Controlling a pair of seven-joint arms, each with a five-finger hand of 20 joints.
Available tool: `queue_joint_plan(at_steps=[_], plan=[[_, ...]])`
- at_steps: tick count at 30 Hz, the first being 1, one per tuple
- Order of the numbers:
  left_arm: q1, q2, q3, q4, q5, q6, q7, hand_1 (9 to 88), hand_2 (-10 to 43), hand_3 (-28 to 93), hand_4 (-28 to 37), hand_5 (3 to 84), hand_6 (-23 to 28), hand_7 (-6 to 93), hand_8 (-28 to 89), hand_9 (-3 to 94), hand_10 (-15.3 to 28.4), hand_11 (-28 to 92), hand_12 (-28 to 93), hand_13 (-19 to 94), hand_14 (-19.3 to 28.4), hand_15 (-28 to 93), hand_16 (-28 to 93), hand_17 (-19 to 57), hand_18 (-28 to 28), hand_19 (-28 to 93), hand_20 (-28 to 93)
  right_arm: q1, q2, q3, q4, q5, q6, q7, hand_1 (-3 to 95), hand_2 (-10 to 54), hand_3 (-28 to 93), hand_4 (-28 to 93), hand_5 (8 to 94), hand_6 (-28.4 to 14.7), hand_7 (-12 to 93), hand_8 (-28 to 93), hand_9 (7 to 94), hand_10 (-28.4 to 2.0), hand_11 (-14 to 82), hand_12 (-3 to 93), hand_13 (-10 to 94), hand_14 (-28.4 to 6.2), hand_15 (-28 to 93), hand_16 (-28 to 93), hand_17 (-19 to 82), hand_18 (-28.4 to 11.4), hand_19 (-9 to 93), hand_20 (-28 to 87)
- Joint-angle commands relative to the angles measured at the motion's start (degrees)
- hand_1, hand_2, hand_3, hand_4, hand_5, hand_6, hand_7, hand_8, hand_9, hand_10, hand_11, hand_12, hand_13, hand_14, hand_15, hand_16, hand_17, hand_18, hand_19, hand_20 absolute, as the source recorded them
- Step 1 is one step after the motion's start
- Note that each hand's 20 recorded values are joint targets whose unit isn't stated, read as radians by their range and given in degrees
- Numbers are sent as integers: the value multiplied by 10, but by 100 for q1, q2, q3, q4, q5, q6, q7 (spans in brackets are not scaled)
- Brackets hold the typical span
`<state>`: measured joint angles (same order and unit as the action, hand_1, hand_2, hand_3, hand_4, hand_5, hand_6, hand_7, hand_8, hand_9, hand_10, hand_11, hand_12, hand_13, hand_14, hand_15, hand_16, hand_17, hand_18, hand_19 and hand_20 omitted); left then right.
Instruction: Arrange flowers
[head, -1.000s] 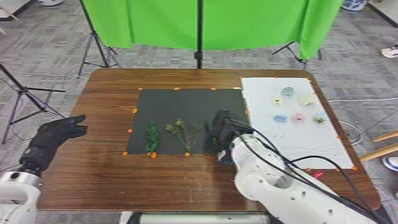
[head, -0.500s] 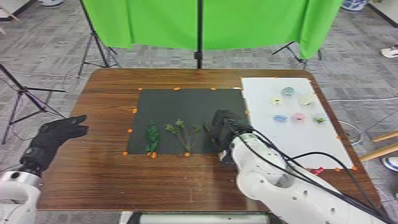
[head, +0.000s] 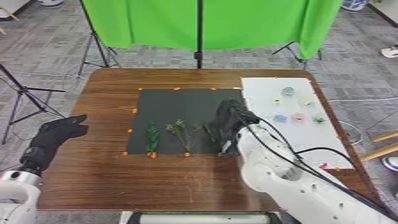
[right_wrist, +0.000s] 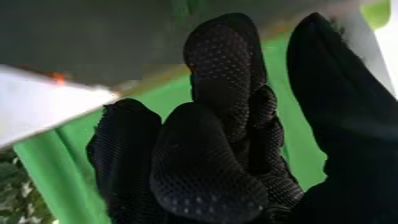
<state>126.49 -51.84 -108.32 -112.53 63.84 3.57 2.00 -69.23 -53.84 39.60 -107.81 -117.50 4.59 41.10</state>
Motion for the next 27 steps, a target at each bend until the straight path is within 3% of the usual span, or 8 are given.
queue_joint_plan(at_steps=[1,4,6,9,20,27], plan=[[57,-51,-21,-13,31,-19,-35,287,91,635,-240,473,82,74,-55,491,156,181,103,408,193,160,-30,108,122,100,143,292,566,718,-26,-389,383,107,410,-95,595,-9,743,-52,406,174,893,-115,461,261,937,-4,671,238,723,-114,932,544],[53,-64,-18,-11,31,-20,-30,288,91,634,-240,473,82,74,-55,491,157,181,103,408,193,160,-30,108,122,100,143,286,672,902,148,-460,185,235,412,-95,594,-17,716,-48,341,171,854,-133,404,283,937,-12,641,277,703,-118,932,557],[63,-76,-19,-14,36,-17,-29,288,91,634,-240,473,82,74,-55,491,156,181,103,408,193,160,-31,107,122,100,143,287,721,945,250,-525,-93,327,389,-95,631,-32,700,-40,243,75,824,-145,315,286,937,-18,598,334,678,-131,932,571],[38,-81,3,-6,38,-26,-28,288,91,634,-240,473,82,74,-55,491,156,182,103,408,193,160,-30,107,122,100,143,263,762,950,408,-616,-356,451,371,-95,643,-40,675,-16,197,-57,793,-159,247,266,932,-22,581,358,663,-136,932,572],[61,-89,-14,-11,45,-65,-54,288,92,632,-239,473,82,75,-55,491,156,181,103,407,193,159,-30,107,122,101,143,-160,814,1280,612,-603,-1429,810,357,-95,632,-54,627,-10,140,-74,769,-170,215,256,913,-33,577,358,639,-146,932,558],[4,-73,24,8,74,-141,-75,288,92,632,-239,474,82,74,-55,491,155,182,103,406,193,159,-30,107,122,101,143,-394,867,1229,622,-916,-1544,897,361,-95,633,-58,622,-6,134,-73,786,-169,227,258,914,-33,578,355,635,-147,932,554]])
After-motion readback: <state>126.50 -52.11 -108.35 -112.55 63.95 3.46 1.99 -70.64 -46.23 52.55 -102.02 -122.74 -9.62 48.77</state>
